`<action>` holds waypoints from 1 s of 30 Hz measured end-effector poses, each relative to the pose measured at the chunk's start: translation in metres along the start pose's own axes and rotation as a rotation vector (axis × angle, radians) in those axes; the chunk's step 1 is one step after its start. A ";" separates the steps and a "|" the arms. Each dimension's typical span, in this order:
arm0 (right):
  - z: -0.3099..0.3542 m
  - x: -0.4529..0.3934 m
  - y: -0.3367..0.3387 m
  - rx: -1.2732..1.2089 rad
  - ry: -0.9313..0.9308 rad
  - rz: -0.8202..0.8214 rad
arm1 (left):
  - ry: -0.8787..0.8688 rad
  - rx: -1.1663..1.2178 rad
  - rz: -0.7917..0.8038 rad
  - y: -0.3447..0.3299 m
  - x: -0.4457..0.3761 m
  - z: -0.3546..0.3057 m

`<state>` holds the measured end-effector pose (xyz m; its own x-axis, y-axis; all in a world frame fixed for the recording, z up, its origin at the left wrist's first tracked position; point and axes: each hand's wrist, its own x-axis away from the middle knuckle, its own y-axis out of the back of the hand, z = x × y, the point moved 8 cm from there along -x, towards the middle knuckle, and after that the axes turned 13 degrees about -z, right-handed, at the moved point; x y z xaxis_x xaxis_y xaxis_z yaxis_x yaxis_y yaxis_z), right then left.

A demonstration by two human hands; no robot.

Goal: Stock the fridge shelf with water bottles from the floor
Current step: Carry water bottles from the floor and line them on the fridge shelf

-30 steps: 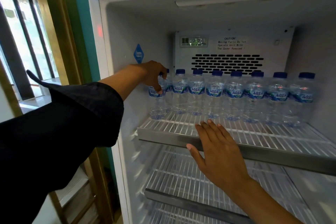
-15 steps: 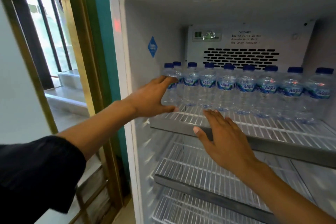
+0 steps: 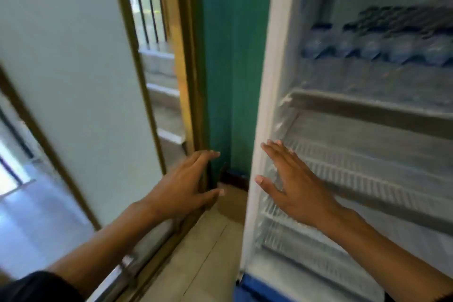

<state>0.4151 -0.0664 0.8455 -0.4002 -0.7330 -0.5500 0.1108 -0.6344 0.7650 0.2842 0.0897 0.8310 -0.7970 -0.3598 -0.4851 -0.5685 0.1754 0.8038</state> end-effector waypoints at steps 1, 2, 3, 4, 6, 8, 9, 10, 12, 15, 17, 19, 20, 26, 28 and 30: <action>0.018 0.014 -0.025 -0.029 -0.011 0.041 | 0.059 -0.004 0.035 0.000 0.036 0.028; 0.034 0.029 -0.052 -0.057 -0.023 0.083 | 0.109 -0.014 0.076 0.000 0.073 0.055; 0.049 0.045 -0.080 -0.086 -0.035 0.122 | 0.151 -0.028 0.119 -0.001 0.108 0.080; 0.062 0.062 -0.108 -0.114 -0.050 0.159 | 0.194 -0.038 0.164 -0.002 0.144 0.104; 0.084 0.097 -0.159 -0.158 -0.090 0.210 | 0.307 -0.047 0.247 -0.004 0.208 0.146; 0.100 0.135 -0.205 -0.167 -0.145 0.279 | 0.417 -0.043 0.316 -0.007 0.265 0.178; 0.105 0.155 -0.226 -0.167 -0.176 0.328 | 0.464 -0.040 0.345 -0.009 0.290 0.190; 0.110 0.173 -0.245 -0.166 -0.199 0.382 | 0.507 -0.039 0.368 -0.013 0.313 0.202; 0.117 0.207 -0.281 -0.167 -0.235 0.494 | 0.597 -0.046 0.394 -0.022 0.356 0.222; 0.118 0.249 -0.332 -0.168 -0.281 0.615 | 0.737 -0.028 0.437 -0.052 0.422 0.245; 0.115 0.277 -0.370 -0.173 -0.311 0.683 | 0.847 0.003 0.453 -0.081 0.465 0.260; 0.107 0.306 -0.414 -0.178 -0.338 0.742 | 0.969 0.049 0.451 -0.119 0.508 0.271; 0.101 0.319 -0.435 -0.176 -0.351 0.762 | 1.018 0.074 0.448 -0.138 0.526 0.275; 0.033 0.399 -0.611 -0.179 -0.498 0.767 | 1.121 0.112 0.373 -0.303 0.600 0.344; 0.010 0.419 -0.671 -0.186 -0.539 0.722 | 1.112 0.122 0.325 -0.360 0.604 0.381; -0.012 0.436 -0.727 -0.200 -0.550 0.675 | 1.091 0.163 0.252 -0.410 0.597 0.416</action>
<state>0.1707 0.0726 0.0460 -0.5668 -0.7769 0.2740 0.6164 -0.1793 0.7667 -0.0435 0.1839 0.0687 -0.3339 -0.8907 0.3084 -0.5004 0.4448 0.7428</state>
